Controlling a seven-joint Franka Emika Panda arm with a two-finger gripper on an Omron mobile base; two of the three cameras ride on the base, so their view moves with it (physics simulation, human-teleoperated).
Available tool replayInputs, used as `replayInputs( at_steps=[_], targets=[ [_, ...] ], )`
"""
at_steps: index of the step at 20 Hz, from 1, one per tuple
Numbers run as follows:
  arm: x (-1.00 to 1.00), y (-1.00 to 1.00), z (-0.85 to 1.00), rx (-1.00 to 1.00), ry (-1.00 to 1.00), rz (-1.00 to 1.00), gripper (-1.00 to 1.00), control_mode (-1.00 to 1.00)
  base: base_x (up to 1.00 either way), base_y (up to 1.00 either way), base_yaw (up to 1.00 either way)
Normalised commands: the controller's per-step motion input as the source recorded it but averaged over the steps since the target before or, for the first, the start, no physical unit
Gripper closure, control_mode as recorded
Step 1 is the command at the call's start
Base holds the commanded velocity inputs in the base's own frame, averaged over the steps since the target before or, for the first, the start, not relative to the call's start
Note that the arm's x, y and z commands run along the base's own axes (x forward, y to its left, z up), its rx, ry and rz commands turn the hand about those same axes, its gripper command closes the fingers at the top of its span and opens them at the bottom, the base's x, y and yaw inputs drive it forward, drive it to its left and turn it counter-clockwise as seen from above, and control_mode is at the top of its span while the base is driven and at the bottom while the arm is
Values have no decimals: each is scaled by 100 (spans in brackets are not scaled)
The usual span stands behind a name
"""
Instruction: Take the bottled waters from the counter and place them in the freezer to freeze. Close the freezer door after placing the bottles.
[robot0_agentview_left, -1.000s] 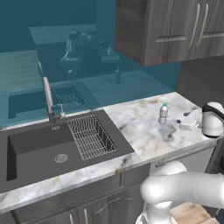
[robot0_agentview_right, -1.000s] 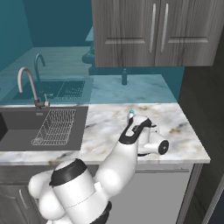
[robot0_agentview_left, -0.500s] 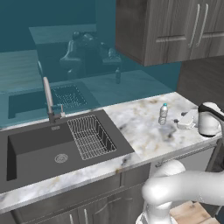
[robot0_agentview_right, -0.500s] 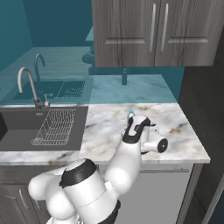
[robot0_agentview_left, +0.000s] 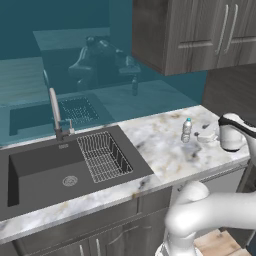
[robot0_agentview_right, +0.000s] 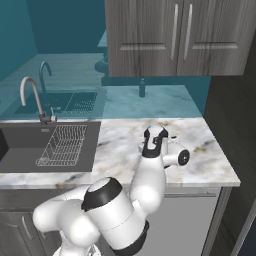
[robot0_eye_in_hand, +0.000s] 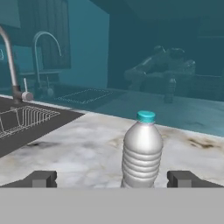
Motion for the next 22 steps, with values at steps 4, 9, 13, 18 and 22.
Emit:
replayInputs(
  at_steps=[4, 9, 13, 18, 22],
  targets=[
    [32, 0, 0, 0, 1, 0, -100, -100, 0, 0, 0],
    [29, 0, -4, 0, 3, -1, -100, -100, 0, 0, 0],
    [24, -1, -11, 0, 3, -4, -100, -100, 0, 0, 0],
    [31, -8, -12, 0, 2, -8, -100, -100, 0, 0, 0],
    [17, -3, -14, 0, 0, -8, -100, -100, 0, 0, 0]
  ],
)
